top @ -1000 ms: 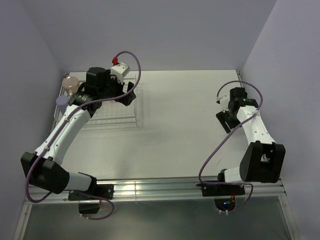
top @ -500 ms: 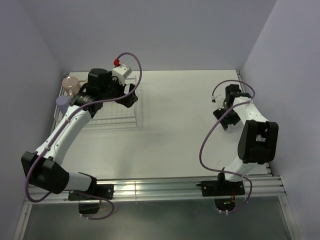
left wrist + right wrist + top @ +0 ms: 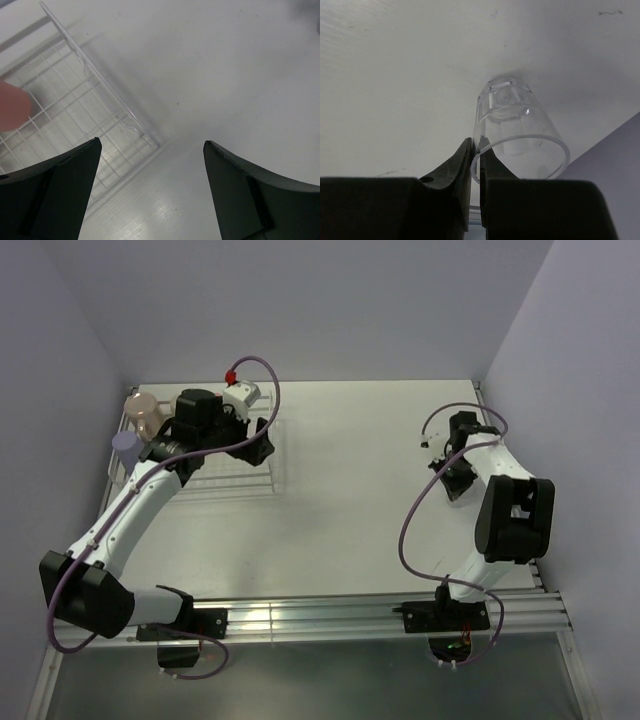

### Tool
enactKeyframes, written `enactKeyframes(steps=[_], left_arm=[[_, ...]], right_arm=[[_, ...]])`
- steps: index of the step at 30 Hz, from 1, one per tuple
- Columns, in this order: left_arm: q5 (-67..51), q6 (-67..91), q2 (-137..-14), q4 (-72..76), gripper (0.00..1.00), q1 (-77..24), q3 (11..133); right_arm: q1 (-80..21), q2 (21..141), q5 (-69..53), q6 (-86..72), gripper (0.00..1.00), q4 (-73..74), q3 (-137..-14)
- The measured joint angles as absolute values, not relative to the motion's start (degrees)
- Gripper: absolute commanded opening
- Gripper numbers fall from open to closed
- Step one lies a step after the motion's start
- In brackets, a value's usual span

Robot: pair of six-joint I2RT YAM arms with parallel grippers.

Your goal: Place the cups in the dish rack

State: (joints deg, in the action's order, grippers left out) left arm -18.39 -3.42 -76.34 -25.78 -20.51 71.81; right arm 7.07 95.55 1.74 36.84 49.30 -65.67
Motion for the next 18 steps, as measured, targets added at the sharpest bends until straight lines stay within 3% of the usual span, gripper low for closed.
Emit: enactKeyframes(steps=[4,9,14,18], left_arm=[[-20.5,0.4,-73.2,-25.6,0.94,-20.5,68.7],[-31.3,11.6,-69.0,-19.6,0.99,-16.6,65.4],[-43.3,34.9,-67.0,-1.5,0.99,-9.3,58.6],[-45.3,52.6,-67.3,11.1,0.99,-8.5,55.1]], right_arm=[[7.2,92.9,-4.9,36.1,0.0,56.1,-71.7],[7.4,86.5,-25.1,29.2,0.0,55.6,-86.8],[5.1,76.1,-46.6,4.4,0.0,32.7,-81.2],[-2.2,71.1,-48.9,-18.4,0.0,7.1,-68.9]])
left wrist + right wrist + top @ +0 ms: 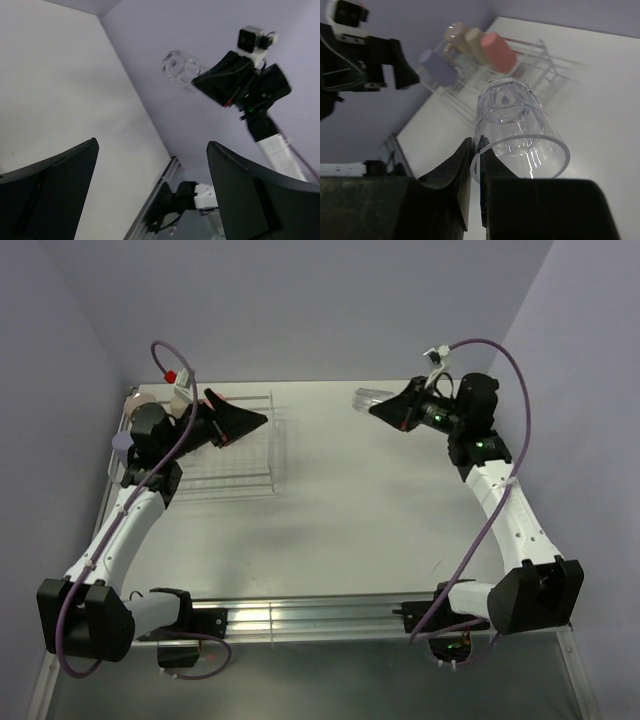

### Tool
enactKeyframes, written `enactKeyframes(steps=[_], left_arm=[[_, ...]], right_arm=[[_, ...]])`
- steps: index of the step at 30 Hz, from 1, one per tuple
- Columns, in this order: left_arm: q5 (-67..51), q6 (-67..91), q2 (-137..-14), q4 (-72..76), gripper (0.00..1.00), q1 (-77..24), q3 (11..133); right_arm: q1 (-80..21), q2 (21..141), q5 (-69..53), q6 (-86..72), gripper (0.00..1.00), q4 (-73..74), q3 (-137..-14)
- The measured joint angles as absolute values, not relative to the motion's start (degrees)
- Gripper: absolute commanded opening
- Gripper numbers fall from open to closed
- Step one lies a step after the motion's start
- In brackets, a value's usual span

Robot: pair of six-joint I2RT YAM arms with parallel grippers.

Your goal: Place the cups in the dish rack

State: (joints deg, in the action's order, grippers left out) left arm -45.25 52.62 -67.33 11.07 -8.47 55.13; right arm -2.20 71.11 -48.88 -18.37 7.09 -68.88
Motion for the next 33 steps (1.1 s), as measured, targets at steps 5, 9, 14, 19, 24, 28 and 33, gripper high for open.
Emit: enactKeyframes(steps=[5,9,14,19,24,28,33], left_arm=[[-43.8,66.0,-68.0,21.5,0.99,-9.4,54.2],[-43.1,72.8,-70.7,27.1,0.99,-12.6,54.2],[-43.1,78.8,-74.1,32.2,0.99,-16.0,53.8],[-43.1,82.6,-74.7,38.5,0.99,-17.4,53.6],[-43.3,84.4,-74.7,43.7,0.99,-18.6,53.6],[-43.5,85.0,-74.7,45.2,0.99,-19.7,53.6],[-43.7,85.0,-74.7,45.7,0.99,-20.4,53.6]], right_arm=[[-12.8,71.3,-45.9,-34.2,0.0,-8.8,-66.3],[-18.3,71.3,-45.2,-39.5,0.0,-16.6,-66.4],[-21.6,71.5,-45.5,-42.1,0.0,-20.1,-66.4],[-23.4,71.5,-46.0,-42.2,0.0,-20.5,-66.4],[-24.4,71.6,-46.5,-42.4,0.0,-20.9,-66.4],[-25.8,71.6,-47.1,-42.4,0.0,-21.7,-66.4],[-27.5,71.6,-48.0,-42.2,0.0,-21.9,-66.4]])
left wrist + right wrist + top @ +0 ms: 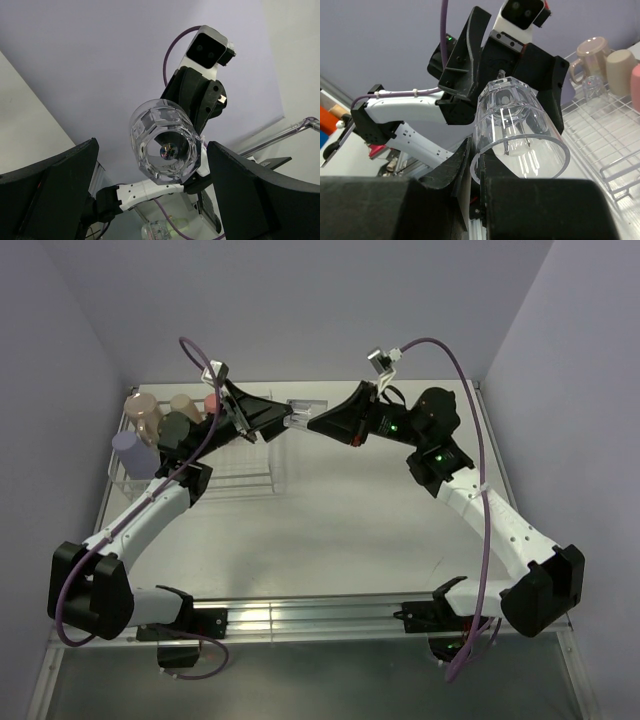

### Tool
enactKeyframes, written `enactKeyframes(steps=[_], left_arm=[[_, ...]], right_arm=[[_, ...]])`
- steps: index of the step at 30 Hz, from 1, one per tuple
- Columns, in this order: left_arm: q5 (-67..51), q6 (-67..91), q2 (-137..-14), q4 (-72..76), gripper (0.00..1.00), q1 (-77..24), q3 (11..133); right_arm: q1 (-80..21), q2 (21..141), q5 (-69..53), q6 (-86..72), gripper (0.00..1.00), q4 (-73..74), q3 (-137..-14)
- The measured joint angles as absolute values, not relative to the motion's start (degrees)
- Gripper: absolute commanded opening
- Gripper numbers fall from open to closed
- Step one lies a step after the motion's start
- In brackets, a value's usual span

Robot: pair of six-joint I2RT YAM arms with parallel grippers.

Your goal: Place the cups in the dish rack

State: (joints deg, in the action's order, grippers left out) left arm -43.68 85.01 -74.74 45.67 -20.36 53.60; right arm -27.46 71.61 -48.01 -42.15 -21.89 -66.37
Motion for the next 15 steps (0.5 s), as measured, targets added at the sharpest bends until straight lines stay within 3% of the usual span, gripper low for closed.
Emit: enactKeyframes(steps=[3,8,11,15], left_arm=[[-43.7,85.1,-74.8,45.8,0.96,-20.4,53.6],[-43.7,85.3,-74.7,46.0,0.76,-21.1,53.6],[-43.7,85.2,-74.8,46.0,0.72,-21.5,53.6],[-43.7,85.2,-74.7,46.0,0.53,-21.6,53.6]], right_arm=[[-27.9,71.6,-48.1,-42.1,0.0,-21.9,-66.2],[-28.2,71.7,-48.1,-41.6,0.0,-21.8,-65.9],[-28.4,71.8,-48.1,-40.9,0.0,-21.8,-65.9],[-28.8,71.9,-48.1,-40.1,0.0,-21.3,-65.9]])
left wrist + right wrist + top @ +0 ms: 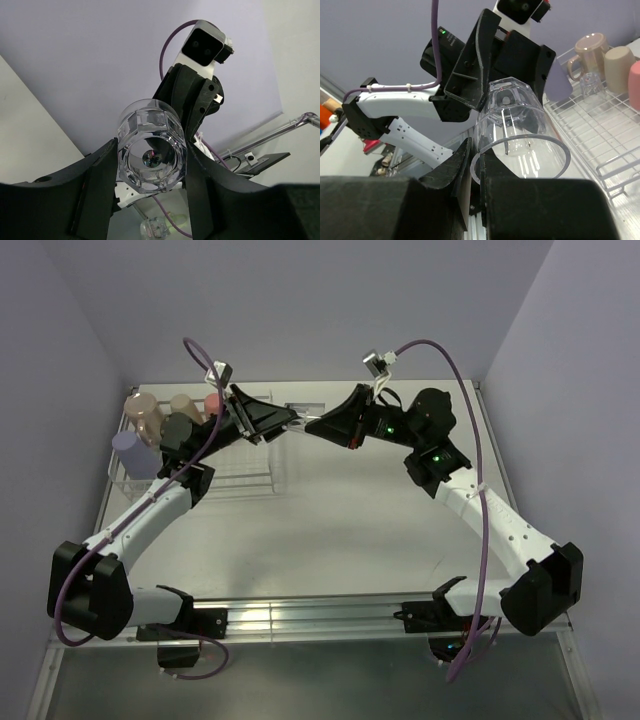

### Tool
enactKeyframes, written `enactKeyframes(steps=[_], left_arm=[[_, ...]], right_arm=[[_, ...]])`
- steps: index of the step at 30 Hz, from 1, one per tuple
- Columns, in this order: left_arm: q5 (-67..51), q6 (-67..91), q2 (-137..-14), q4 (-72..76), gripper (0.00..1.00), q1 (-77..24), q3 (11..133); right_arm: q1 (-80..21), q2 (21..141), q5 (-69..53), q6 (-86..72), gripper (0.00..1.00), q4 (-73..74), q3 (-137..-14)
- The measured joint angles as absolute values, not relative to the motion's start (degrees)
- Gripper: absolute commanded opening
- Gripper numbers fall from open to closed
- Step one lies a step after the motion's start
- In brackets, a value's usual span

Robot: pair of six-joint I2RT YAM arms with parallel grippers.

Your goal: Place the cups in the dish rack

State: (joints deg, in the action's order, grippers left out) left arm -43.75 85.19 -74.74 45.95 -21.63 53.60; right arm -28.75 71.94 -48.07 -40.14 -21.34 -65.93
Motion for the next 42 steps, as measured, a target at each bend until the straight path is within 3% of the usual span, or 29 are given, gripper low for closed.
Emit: enactKeyframes(steps=[1,2,4,5,9,10,11,14,22,24,26,33,42], left_arm=[[-43.7,85.1,-74.7,46.0,0.47,-21.6,53.6],[-43.7,85.0,-74.7,45.9,0.34,-21.6,53.6],[-43.7,84.8,-74.7,45.5,0.16,-21.6,53.6],[-43.7,84.7,-74.7,45.3,0.0,-21.6,53.6],[-43.7,84.5,-74.7,44.5,0.0,-21.3,53.6],[-43.8,84.4,-74.7,44.3,0.0,-21.0,53.6],[-43.8,84.3,-74.6,44.1,0.0,-20.7,53.5],[-44.2,84.1,-73.6,43.2,0.0,-19.1,52.4],[-46.9,80.8,-67.6,39.3,0.0,-8.9,45.8],[-48.9,75.4,-66.1,32.7,0.0,-5.5,46.1],[-49.8,65.9,-65.3,22.6,0.0,-2.5,48.5],[-32.1,28.0,-67.6,-13.7,0.0,-0.3,67.6],[-13.9,6.2,-77.5,-23.7,0.0,-0.2,71.7]], right_arm=[[-28.8,72.0,-48.0,-39.8,0.0,-21.2,-65.9],[-28.8,72.0,-48.0,-39.5,0.01,-20.9,-65.9],[-28.8,72.0,-47.8,-39.1,0.07,-20.5,-65.9],[-28.8,72.0,-47.6,-39.0,0.15,-20.3,-65.9],[-28.9,72.0,-47.2,-38.8,0.34,-19.4,-65.9],[-28.9,72.0,-47.1,-38.7,0.4,-19.1,-65.9],[-28.9,72.0,-46.9,-38.5,0.55,-18.7,-65.9],[-29.1,72.0,-45.9,-37.3,0.7,-16.5,-66.0],[-27.8,71.0,-44.3,-31.5,0.81,-6.8,-66.6],[-26.5,70.0,-44.1,-29.3,0.86,-3.6,-67.0],[-24.6,68.9,-43.8,-26.7,0.99,-0.3,-67.4],[-16.5,67.3,-42.1,-17.7,1.0,10.4,-67.5],[-14.1,68.8,-40.5,-11.3,1.0,16.0,-67.6]])
